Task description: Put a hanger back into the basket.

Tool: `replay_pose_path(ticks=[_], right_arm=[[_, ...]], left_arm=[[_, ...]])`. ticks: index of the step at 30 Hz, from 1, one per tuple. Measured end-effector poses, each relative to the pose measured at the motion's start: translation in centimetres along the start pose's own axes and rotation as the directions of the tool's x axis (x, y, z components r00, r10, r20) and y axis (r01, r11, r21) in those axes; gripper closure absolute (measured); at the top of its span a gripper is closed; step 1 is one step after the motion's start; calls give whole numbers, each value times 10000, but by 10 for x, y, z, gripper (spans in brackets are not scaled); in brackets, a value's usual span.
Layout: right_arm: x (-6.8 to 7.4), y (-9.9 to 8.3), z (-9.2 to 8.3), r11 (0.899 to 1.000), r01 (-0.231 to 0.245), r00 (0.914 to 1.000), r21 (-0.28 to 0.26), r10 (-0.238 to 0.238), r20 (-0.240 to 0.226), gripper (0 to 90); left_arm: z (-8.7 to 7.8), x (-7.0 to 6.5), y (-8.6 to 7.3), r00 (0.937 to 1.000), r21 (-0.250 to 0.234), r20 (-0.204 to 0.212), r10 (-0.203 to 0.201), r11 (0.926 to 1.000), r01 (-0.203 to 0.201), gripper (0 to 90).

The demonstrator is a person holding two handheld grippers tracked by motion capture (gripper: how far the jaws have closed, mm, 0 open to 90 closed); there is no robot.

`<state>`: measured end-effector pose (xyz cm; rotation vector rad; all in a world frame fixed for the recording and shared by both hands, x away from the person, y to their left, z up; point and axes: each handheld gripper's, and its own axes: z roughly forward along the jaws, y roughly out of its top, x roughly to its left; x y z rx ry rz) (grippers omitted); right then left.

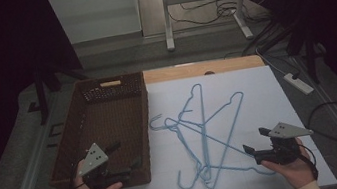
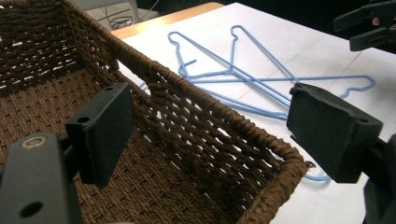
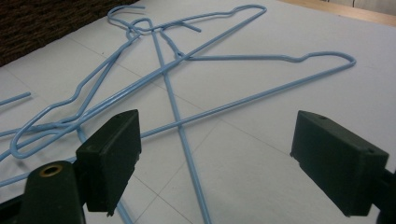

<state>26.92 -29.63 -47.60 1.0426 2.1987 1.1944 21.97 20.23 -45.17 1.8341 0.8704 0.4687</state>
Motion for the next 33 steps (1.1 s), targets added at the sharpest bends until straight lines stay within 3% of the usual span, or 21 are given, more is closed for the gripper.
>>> replay_pose_path(ticks=[16,33], right_arm=[[0,1,5,9998,-65,10000,164,64,34,187],[4,6,10,9991,-161,9997,380,167,-171,240]], left_arm=[[-7,2,-1,9999,-72,-11,-134,9999,134,167],[-4,1,-3,10000,127,-1,-85,9999,85,172]])
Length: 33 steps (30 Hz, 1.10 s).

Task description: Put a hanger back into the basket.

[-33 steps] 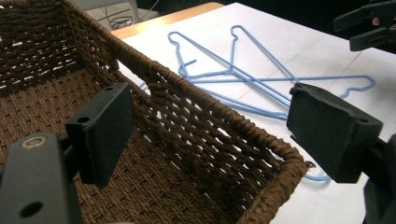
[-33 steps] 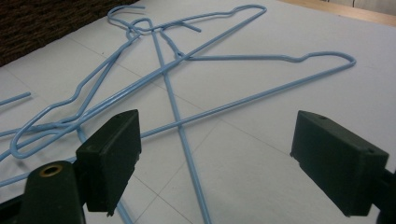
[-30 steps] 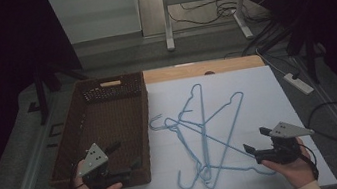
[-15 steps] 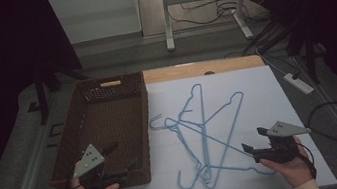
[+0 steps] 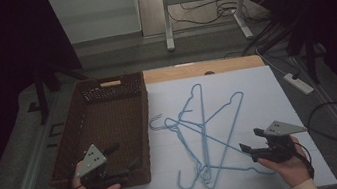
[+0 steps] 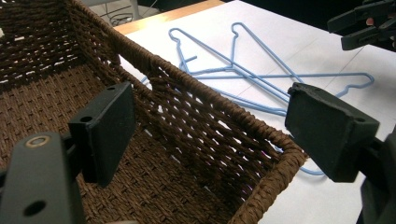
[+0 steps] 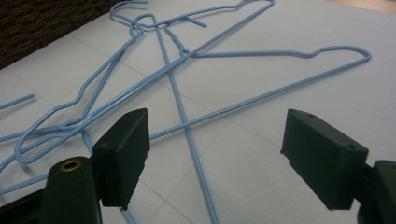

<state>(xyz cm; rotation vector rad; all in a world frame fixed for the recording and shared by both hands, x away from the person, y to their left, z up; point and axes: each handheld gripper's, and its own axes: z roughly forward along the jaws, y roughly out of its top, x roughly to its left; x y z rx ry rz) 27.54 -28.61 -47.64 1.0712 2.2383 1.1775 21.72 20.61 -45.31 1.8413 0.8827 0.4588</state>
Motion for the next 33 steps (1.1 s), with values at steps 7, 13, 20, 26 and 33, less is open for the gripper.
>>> replay_pose_path(ticks=[7,13,20,26,33], right_arm=[[7,6,4,9999,120,9999,70,-120,-14,253],[11,13,9,9991,384,9993,187,-383,-54,261],[19,29,15,9976,539,9985,433,-535,-101,295],[28,53,31,9876,1284,9912,905,-1250,-428,327],[34,78,54,9756,1831,9788,1215,-1693,-1156,364]], left_arm=[[0,0,0,10000,28,36,17,10000,-17,175],[-1,-1,1,10000,13,61,20,10000,-21,175],[-3,0,2,10000,-22,84,1,10000,-1,176],[-4,0,2,10000,-41,78,-13,10000,14,176],[-3,0,2,10000,-27,99,-10,10000,10,177]])
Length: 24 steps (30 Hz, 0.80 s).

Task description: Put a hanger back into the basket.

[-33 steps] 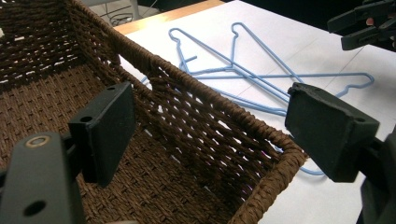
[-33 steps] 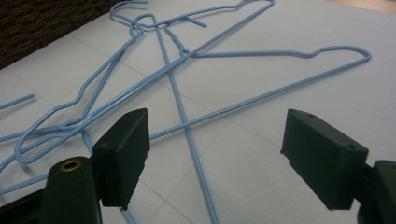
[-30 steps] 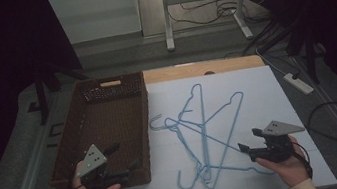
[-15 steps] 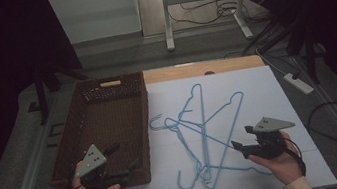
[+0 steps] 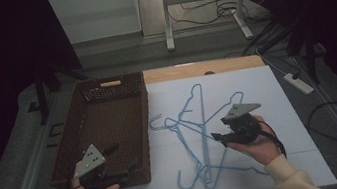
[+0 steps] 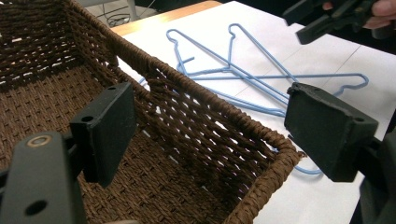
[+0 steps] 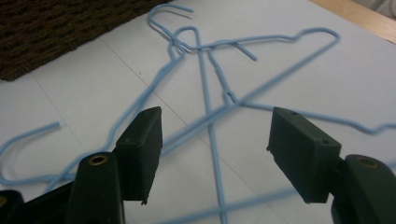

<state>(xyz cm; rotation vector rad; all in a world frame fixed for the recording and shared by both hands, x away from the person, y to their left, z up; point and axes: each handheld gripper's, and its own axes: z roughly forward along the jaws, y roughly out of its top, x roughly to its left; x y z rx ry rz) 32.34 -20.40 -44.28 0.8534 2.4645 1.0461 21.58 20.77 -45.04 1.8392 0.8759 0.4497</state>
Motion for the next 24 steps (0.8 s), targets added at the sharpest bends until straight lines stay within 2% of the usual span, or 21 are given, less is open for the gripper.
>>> replay_pose_path(ticks=[2,4,5,7,11,13,16,17,19,20,24], right_arm=[[2,15,15,9993,271,9984,248,-258,-509,379],[2,18,17,9991,324,9977,286,-306,-607,382],[2,25,25,9983,409,9956,403,-373,-860,383],[2,32,34,9973,525,9931,522,-466,-1080,383],[2,41,45,9943,804,9885,694,-706,-1336,401],[4,53,62,9884,1195,9794,933,-1020,-1740,409],[5,59,70,9848,1370,9753,1071,-1152,-1886,412],[7,68,83,9777,1675,9672,1264,-1381,-2133,418],[8,75,92,9729,1872,9619,1355,-1536,-2261,430],[8,75,92,9729,1872,9619,1355,-1536,-2261,430],[14,92,116,9571,2417,9419,1598,-1918,-2758,444]], left_arm=[[0,0,0,10000,8,12,-1,10000,1,176],[0,0,0,10000,11,10,-7,10000,7,177],[1,0,-1,10000,50,6,8,10000,-8,177],[1,0,-1,10000,44,18,-12,10000,12,177],[1,1,-1,10000,65,25,8,10000,-8,177],[1,1,-1,10000,40,6,-1,10000,1,177],[1,1,-1,10000,40,3,-2,10000,2,177],[1,1,-1,10000,35,9,-5,10000,5,177],[1,1,-1,10000,44,16,1,10000,-1,177],[1,1,-1,10000,52,25,1,10000,-2,177],[2,1,-2,10000,70,51,11,10000,-12,177]])
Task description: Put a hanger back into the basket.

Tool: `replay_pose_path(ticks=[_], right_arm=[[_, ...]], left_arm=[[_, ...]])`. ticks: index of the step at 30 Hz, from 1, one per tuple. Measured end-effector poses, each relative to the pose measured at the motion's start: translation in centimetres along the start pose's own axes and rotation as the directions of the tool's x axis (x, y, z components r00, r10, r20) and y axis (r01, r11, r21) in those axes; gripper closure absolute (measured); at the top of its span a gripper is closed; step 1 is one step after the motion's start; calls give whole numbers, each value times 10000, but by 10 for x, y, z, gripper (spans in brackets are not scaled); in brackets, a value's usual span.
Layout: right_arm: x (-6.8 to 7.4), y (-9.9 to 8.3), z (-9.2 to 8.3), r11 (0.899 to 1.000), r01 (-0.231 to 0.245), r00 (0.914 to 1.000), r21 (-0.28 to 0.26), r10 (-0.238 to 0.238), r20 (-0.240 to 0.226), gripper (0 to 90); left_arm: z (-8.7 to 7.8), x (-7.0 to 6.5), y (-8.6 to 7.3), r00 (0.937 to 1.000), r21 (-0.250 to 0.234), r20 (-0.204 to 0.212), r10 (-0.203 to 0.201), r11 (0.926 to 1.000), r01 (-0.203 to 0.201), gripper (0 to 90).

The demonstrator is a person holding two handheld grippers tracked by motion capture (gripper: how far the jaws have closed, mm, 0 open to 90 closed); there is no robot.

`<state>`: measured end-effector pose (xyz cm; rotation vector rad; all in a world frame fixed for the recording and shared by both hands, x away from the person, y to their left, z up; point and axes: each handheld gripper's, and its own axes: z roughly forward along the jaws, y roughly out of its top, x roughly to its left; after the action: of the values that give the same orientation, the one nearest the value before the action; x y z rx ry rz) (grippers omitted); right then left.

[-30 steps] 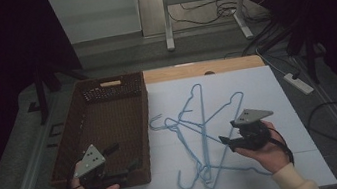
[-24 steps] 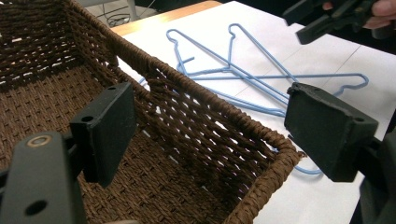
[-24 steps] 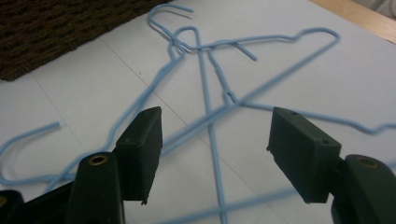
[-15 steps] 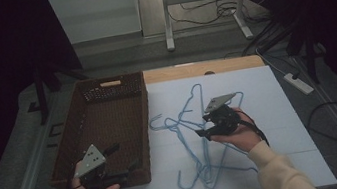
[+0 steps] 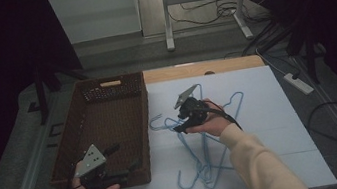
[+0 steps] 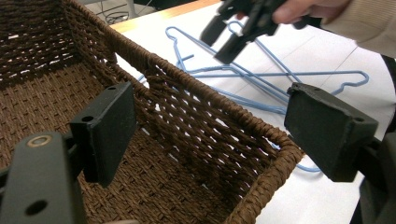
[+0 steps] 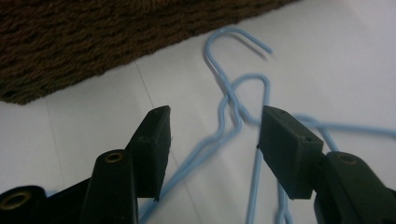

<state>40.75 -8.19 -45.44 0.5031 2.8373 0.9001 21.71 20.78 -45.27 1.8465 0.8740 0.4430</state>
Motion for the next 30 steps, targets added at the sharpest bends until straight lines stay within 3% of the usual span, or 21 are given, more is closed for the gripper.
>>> replay_pose_path(ticks=[6,14,22,30], right_arm=[[-8,19,31,9981,368,9981,496,-343,-513,448],[-16,28,66,9900,836,9929,1132,-732,-935,484],[-24,32,82,9840,1148,9890,1361,-1004,-1086,561],[-25,36,89,9707,1619,9829,1775,-1427,-1164,664]], left_arm=[[-1,1,0,10000,-23,-30,-13,10000,13,177],[0,3,-2,10000,10,-27,-25,10000,25,178],[-1,4,-2,10000,30,-42,-38,10000,38,178],[-1,4,-2,10000,20,-62,-47,10000,47,177]])
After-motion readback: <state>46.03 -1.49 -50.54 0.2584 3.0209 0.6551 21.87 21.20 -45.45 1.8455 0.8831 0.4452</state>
